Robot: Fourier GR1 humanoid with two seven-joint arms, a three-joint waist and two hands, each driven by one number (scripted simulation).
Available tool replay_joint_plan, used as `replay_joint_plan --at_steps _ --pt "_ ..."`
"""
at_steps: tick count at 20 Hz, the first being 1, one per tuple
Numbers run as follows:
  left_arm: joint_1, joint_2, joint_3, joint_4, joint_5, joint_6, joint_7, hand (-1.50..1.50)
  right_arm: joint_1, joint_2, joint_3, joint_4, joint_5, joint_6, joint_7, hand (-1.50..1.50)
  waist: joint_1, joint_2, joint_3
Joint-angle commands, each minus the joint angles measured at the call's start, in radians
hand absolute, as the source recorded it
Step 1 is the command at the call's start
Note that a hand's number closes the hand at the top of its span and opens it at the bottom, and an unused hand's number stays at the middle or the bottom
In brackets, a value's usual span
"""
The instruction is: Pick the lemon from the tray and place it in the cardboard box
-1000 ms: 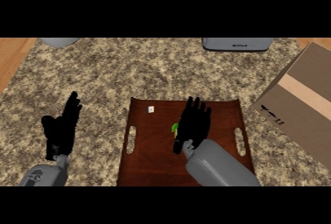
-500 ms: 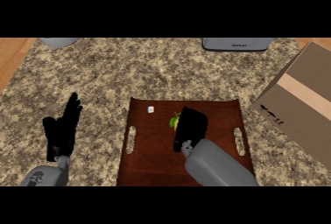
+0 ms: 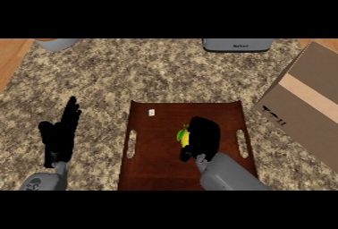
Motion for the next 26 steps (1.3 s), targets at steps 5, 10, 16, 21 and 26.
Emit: replay_joint_plan --at_steps 5,10,16,21,26 --pt "0.040 0.016 0.029 -0.056 -0.001 -0.016 0.030 0.00 0.342 -0.279 0.010 -0.392 -0.015 0.026 -0.101 1.50 -0.003 0.001 0.000" --pt "-0.035 0.017 0.073 0.024 -0.009 -0.049 0.019 0.00 0.405 -0.326 0.010 -0.604 0.106 0.085 -0.039 1.50 -0.004 0.002 0.000" --pt "-0.003 -0.034 0.025 -0.020 -0.046 -0.008 0.038 0.00 0.367 -0.376 -0.049 -0.947 0.157 0.261 0.080 1.50 -0.007 -0.002 -0.001" --pt "0.010 -0.040 0.054 0.029 -0.039 -0.020 -0.024 0.00 0.353 -0.342 -0.096 -1.139 0.248 0.325 0.150 1.50 -0.007 0.000 -0.002" --pt "-0.014 -0.026 0.064 0.038 -0.038 -0.049 -0.016 0.00 0.361 -0.408 -0.277 -1.296 0.181 0.447 0.132 1.50 -0.008 0.002 -0.001"
